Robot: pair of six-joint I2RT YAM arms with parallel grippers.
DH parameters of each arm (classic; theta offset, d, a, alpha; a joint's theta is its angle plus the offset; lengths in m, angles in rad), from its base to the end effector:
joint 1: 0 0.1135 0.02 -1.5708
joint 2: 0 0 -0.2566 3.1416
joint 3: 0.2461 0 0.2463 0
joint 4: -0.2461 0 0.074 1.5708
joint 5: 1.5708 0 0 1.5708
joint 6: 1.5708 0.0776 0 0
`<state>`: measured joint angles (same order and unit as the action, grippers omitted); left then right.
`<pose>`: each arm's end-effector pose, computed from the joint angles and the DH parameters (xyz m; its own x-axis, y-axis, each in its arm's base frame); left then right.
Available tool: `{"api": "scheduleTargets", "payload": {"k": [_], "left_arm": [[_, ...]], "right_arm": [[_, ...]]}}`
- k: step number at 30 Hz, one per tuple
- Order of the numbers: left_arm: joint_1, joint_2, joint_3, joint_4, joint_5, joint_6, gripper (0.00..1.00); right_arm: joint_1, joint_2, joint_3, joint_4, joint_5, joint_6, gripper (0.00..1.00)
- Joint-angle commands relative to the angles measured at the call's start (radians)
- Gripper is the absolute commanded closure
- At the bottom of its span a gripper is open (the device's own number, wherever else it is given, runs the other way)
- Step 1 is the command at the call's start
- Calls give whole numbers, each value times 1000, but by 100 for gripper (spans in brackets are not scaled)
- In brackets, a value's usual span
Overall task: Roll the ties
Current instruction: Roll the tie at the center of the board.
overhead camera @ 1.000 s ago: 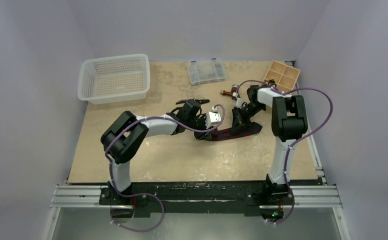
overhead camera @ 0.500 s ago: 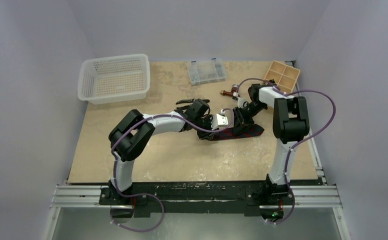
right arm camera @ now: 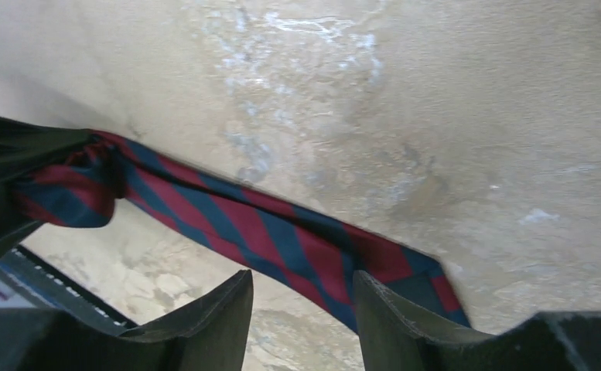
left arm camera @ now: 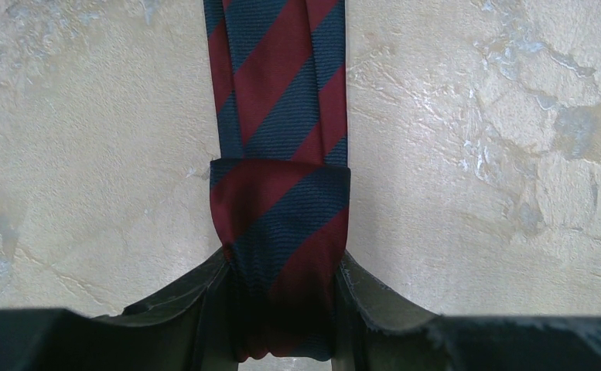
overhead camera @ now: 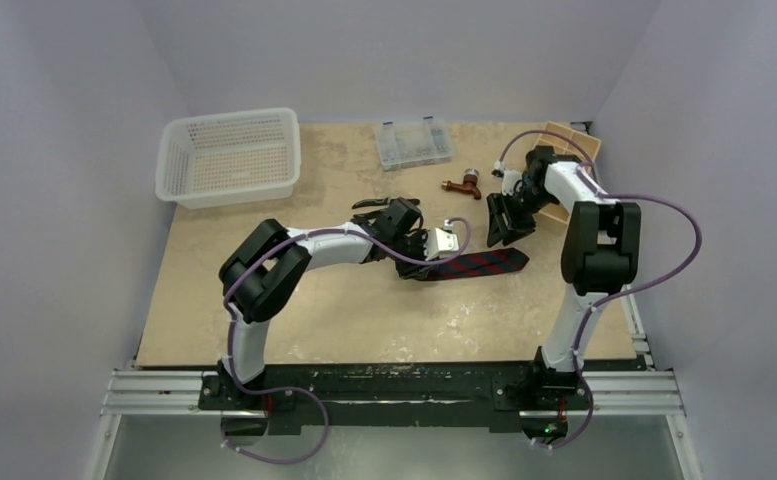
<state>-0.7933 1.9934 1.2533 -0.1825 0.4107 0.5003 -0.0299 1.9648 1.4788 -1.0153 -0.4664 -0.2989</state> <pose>0.2794 -0.3280 0.1150 -0.0961 0.7246 -0.6824 0.9899 0.1411 0.0103 0.3686 0.0239 0.1490 -0.9516 -0.2347 -0.1985 -0.2979 0.8629 0.4082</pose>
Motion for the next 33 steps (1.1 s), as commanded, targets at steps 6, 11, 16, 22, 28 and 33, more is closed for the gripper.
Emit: {"api": "scheduleTargets", "payload": {"k": [6, 11, 16, 22, 28, 33], "left_arm": [[-2, 106, -59, -211, -153, 50, 100], [-2, 111, -54, -215, -153, 49, 100], [-2, 112, -52, -214, -153, 48, 100], [-3, 112, -52, -207, -153, 51, 100], [-3, 112, -58, -207, -155, 53, 100], [-2, 111, -51, -206, -148, 53, 100]], "right_arm": [[2, 36, 0, 43, 116, -9, 55], [2, 33, -18, -1, 75, -44, 65], [-2, 14, -6, -48, 89, -67, 67], [-5, 54, -26, -35, 100, -71, 79], [-32, 27, -26, -64, 123, -104, 100], [-36, 68, -66, 18, 168, -101, 100]]}}
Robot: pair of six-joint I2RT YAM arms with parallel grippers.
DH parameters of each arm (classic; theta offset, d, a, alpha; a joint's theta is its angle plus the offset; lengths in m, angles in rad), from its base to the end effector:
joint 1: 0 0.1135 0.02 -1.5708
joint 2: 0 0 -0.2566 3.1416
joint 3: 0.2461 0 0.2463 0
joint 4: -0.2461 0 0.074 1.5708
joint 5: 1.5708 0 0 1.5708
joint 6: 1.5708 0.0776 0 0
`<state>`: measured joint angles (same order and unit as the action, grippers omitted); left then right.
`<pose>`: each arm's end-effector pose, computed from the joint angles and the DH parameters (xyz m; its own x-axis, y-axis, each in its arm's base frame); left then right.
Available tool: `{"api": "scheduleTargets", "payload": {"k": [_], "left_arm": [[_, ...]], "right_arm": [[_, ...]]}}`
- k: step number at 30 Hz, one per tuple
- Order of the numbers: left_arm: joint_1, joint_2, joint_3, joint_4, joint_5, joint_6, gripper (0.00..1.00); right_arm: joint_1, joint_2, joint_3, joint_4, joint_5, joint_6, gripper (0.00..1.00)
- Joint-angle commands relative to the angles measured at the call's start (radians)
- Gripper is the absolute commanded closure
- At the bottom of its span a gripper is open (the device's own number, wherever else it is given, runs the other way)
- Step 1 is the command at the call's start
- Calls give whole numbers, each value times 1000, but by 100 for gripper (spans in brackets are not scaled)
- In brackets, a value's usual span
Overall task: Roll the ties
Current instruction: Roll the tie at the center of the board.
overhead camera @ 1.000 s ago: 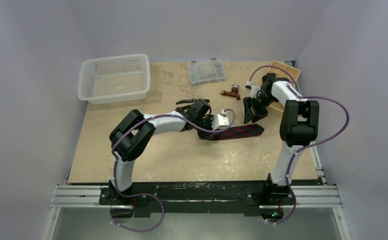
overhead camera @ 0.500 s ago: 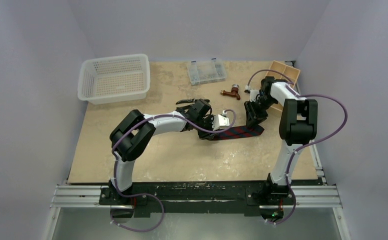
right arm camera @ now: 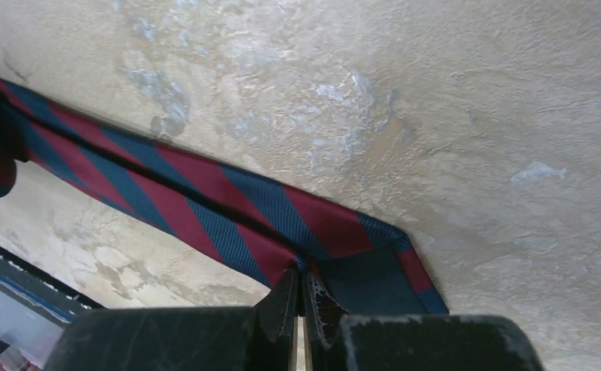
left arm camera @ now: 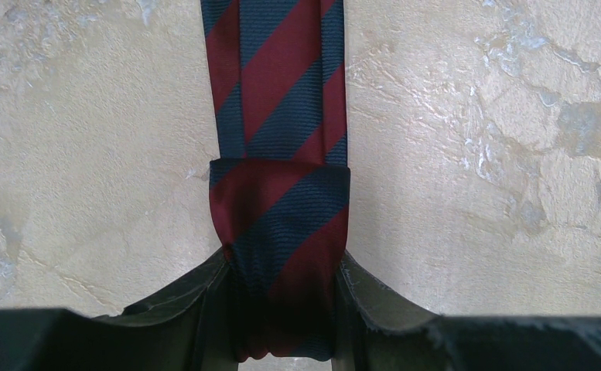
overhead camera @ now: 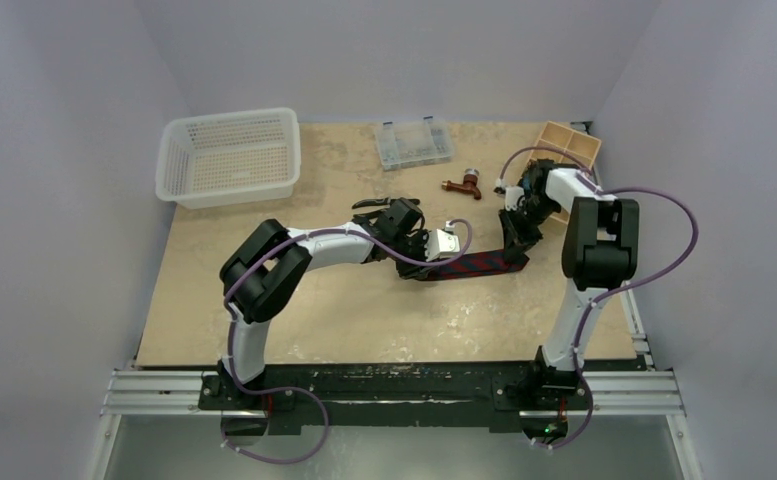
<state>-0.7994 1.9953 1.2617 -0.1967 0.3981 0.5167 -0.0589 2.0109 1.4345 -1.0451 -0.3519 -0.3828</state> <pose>0.2784 -0.3294 0.1153 -0.0797 0.7352 -0.6731 0.9912 0.1303 0.0250 0.3558 0.0058 0.1191 -0.9520 -0.2951 -0.0816 -0.3049 0.8903 0.3382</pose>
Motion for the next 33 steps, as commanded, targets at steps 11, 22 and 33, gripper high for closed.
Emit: {"api": "scheduleTargets", "payload": {"k": [11, 22, 33], "left_arm": [[33, -31, -10, -143, 112, 34, 100], [-3, 30, -45, -215, -36, 125, 100], [-5, 109, -12, -264, -147, 122, 100]], "right_arm": [[-8, 55, -75, 118, 151, -20, 100], [-28, 23, -149, 128, 186, -10, 100], [-29, -68, 36, 9, 40, -13, 47]]}}
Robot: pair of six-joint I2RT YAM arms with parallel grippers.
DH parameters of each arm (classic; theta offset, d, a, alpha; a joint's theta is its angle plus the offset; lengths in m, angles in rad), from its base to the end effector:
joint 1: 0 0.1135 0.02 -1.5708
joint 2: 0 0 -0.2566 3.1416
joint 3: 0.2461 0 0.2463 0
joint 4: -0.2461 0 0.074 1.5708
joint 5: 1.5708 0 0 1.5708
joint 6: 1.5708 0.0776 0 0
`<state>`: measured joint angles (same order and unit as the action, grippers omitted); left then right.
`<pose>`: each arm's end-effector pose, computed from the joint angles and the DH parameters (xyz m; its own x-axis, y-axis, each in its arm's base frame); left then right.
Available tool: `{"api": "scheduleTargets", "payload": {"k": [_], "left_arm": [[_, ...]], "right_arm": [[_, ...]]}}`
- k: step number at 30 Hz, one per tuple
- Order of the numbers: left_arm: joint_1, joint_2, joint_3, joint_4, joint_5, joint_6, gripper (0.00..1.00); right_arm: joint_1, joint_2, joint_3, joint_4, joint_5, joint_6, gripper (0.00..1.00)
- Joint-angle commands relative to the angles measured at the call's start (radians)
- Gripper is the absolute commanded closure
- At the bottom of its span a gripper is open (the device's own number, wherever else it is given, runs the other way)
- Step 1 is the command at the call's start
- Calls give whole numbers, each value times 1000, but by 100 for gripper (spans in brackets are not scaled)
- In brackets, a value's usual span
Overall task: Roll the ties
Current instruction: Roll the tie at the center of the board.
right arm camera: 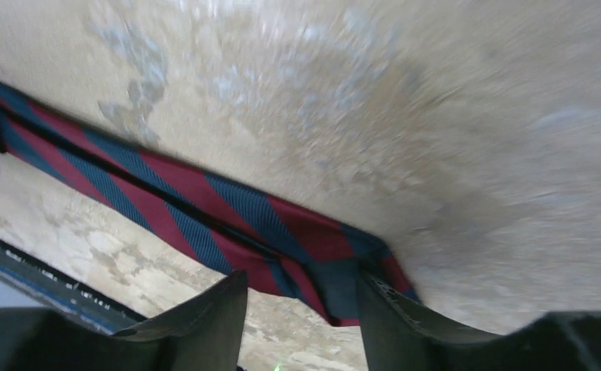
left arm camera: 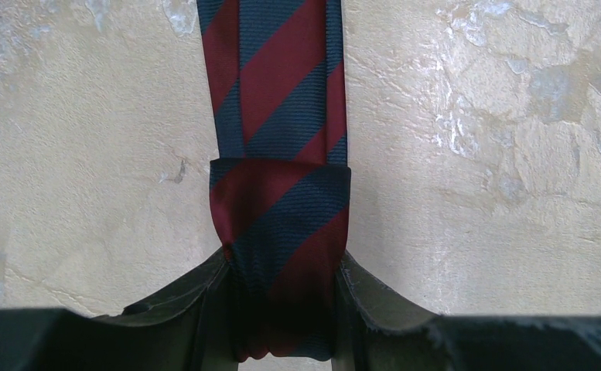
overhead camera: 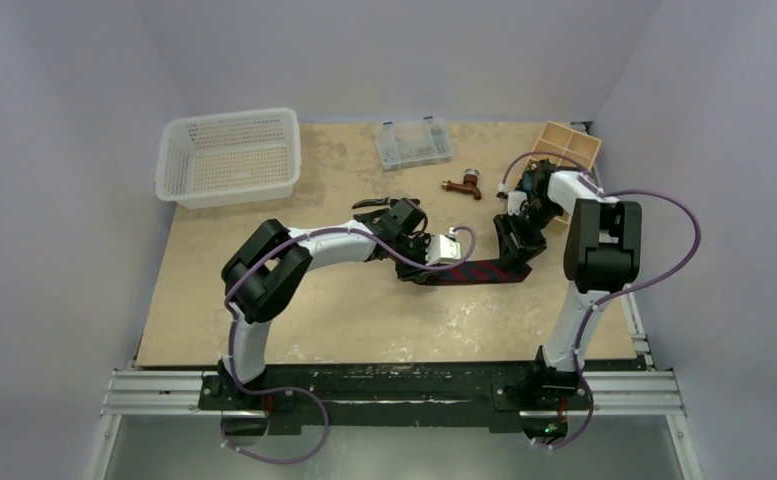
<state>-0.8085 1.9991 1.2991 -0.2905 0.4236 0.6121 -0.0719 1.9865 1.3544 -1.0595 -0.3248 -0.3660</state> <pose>0.2720 -0.3311 0.1179 -0.0044 0.7631 -0.6463 0.9988 0.0343 0.0337 0.3349 0.0007 0.1090 -0.9627 -0.2707 -0.0008 -0.2550 0.9056 0.3389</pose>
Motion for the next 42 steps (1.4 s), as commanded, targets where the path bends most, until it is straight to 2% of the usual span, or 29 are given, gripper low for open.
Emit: {"api": "scheduleTargets", "payload": {"k": [1, 3, 6, 9, 14, 20, 28, 38, 42], "left_arm": [[4, 107, -50, -170, -170, 25, 100], [5, 109, -53, -166, -172, 21, 100], [3, 108, -57, -163, -172, 20, 100], [4, 107, -62, -157, -171, 20, 100], [3, 107, -69, -155, -160, 18, 100], [2, 106, -72, -153, -154, 17, 100], [3, 113, -69, -148, -151, 11, 99], [3, 123, -55, -150, -149, -3, 99], [1, 129, -49, -154, -146, -5, 99]], "right_arm": [[-17, -50, 150, 4, -28, -32, 44], [-17, -70, 202, -29, -116, -35, 38], [-12, -99, 224, -55, -294, -15, 36], [4, -95, 179, -54, -478, 27, 37], [103, -48, 40, 46, -650, 101, 39], [182, -4, -43, 236, -701, 212, 41], [243, 48, -85, 360, -690, 276, 48], [254, 86, -81, 256, -723, 176, 47], [256, 95, -98, 294, -735, 196, 56]]}}
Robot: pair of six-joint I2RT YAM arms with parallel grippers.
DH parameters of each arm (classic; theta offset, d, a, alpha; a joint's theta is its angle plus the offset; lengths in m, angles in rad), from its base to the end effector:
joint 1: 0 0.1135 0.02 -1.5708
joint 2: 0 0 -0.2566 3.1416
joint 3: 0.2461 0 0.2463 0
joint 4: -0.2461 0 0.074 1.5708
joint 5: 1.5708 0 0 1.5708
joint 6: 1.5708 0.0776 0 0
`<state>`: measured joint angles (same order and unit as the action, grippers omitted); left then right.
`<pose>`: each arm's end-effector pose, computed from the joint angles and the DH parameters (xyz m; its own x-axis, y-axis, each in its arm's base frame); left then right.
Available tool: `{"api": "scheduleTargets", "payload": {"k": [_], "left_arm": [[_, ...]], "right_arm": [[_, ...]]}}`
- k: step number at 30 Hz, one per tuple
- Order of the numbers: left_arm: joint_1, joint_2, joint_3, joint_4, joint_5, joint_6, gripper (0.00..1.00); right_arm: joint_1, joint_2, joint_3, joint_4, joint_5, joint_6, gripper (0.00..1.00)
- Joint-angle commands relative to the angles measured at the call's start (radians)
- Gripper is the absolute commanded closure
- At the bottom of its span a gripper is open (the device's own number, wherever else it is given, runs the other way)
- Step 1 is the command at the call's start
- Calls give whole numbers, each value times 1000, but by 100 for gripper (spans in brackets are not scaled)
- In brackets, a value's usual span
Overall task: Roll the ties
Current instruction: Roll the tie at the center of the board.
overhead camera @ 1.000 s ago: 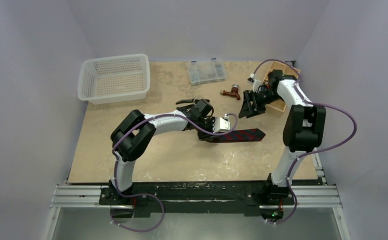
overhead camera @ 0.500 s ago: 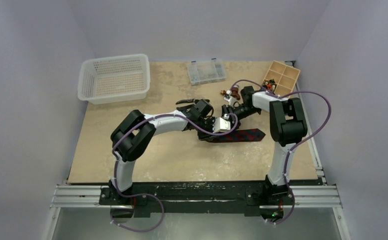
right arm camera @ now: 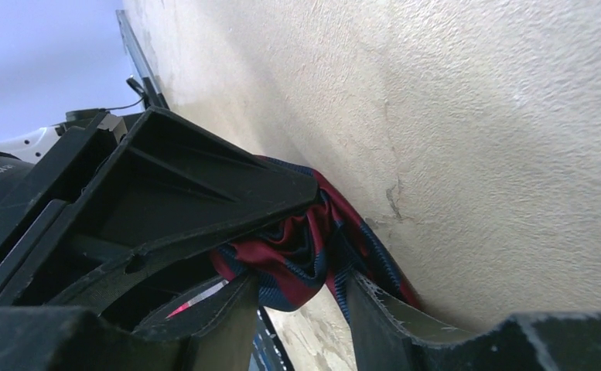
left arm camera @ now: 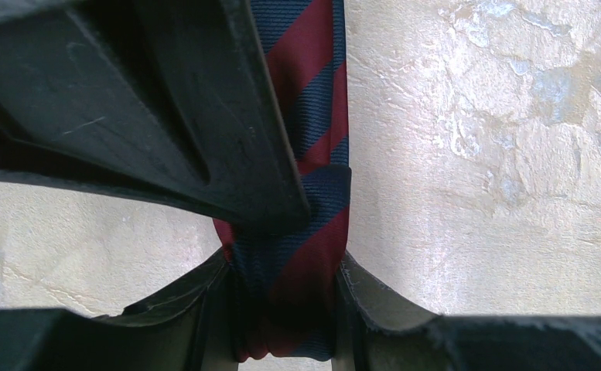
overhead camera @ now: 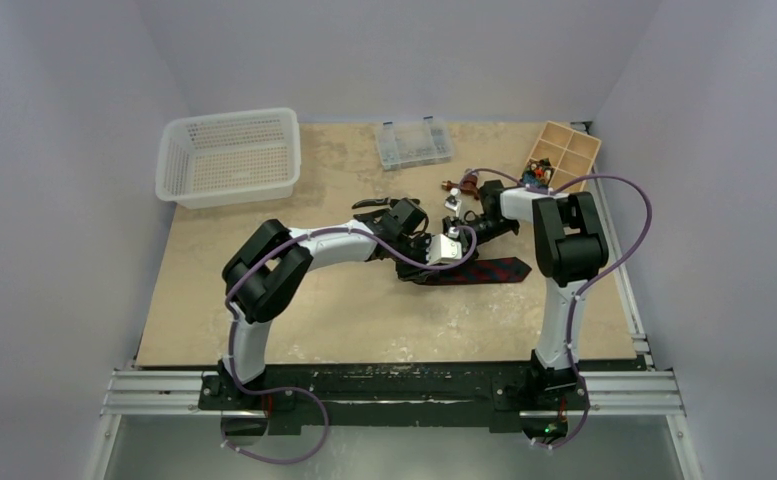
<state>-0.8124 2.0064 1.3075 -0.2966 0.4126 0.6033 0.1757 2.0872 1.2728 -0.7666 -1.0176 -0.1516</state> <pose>0.2722 -0.3326 0.1167 -0.0127 0.7692 -0.6389 0.9986 0.0428 0.0316 0.3361 0.1267 0.0893 -0.9607 -0.2511 -0.1184 -0.2310 0.4865 0.8426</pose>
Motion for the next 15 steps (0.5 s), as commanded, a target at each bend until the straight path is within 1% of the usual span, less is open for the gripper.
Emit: {"api": "scheduleTargets", "payload": {"k": [1, 2, 6, 8, 14, 15], "left_arm": [[5, 120, -57, -147, -135, 3, 99], [6, 120, -58, -147, -135, 4, 99], [6, 124, -58, -147, -135, 4, 97], [7, 125, -56, -142, -134, -2, 91], [22, 94, -52, -89, -58, -68, 67], [25, 88, -44, -84, -31, -80, 58]], "right_arm": [[7, -6, -16, 12, -44, -11, 60], [7, -5, -18, 24, -44, -7, 63], [8, 14, -12, 2, -26, -37, 98], [8, 26, -2, -26, 1, -61, 100], [8, 28, 10, -15, 175, -61, 100], [8, 32, 13, -7, 203, -55, 100]]}}
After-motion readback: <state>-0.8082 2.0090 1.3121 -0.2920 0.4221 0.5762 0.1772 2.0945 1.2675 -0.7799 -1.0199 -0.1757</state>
